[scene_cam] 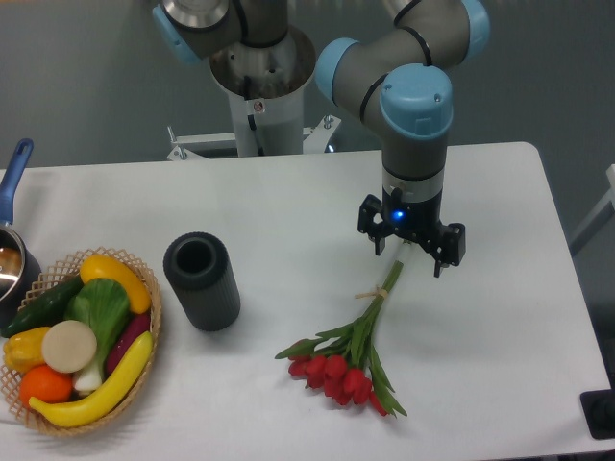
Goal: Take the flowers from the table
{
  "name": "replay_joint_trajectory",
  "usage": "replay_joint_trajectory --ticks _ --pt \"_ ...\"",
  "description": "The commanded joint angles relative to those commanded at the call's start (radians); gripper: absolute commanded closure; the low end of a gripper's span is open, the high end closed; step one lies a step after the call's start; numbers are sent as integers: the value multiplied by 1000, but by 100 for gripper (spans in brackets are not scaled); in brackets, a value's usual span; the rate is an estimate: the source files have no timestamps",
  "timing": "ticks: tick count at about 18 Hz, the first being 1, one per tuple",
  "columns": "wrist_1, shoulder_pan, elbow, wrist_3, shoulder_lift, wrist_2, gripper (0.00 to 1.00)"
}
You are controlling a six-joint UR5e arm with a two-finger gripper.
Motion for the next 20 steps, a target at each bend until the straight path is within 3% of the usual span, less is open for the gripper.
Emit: replay_joint_trajectory --ticks 9,13,20 --pt "11 -2 -24 -29 -2 -6 0" --pt "52 -8 -40 -116 -17 -6 0" --pt "156 -61 -28 -129 -155 -5 0"
